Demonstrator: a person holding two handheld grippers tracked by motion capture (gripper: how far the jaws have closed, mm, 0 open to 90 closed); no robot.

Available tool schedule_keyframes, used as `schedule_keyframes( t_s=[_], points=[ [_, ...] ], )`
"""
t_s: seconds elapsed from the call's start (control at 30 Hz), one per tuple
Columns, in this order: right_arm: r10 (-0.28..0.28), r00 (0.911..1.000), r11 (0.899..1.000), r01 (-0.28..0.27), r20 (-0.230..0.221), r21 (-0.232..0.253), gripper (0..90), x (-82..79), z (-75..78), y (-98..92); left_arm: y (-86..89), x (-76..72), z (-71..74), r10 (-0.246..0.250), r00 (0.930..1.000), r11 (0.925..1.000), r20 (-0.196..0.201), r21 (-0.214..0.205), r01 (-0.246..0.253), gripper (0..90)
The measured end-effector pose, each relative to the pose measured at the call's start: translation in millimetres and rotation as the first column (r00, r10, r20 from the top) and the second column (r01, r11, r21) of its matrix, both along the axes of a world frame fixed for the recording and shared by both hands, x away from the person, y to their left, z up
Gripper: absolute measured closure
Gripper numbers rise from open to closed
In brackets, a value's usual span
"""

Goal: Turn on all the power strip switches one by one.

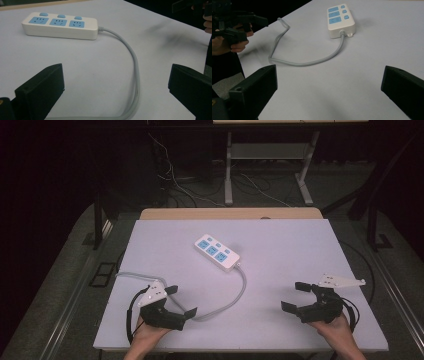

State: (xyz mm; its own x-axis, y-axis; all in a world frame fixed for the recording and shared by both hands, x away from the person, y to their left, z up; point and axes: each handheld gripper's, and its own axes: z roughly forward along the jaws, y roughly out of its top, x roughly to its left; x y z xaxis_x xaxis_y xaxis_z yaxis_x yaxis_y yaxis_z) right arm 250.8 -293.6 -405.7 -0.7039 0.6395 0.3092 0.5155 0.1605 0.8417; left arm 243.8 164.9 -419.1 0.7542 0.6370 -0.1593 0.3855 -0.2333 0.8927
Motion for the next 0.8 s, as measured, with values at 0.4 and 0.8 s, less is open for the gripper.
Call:
schedule_keyframes(
  t_s=[0.4,0.8],
  points=[
    [-0.008,1.0,1.0,0.008,0.0,-0.002,0.4,0.8,-1.6,-3.5,-1.4,0.3,0.2,-0.015,0.9999,0.9999,0.002,-0.001,0.015,0.0],
    [-0.011,0.9999,1.0,0.011,-0.005,-0.001,0.5,-0.8,-2.7,-5.6,-4.4,1.5,2.6,-0.019,0.9994,0.9996,-0.03,0.018,0.02,0.0]
  ],
)
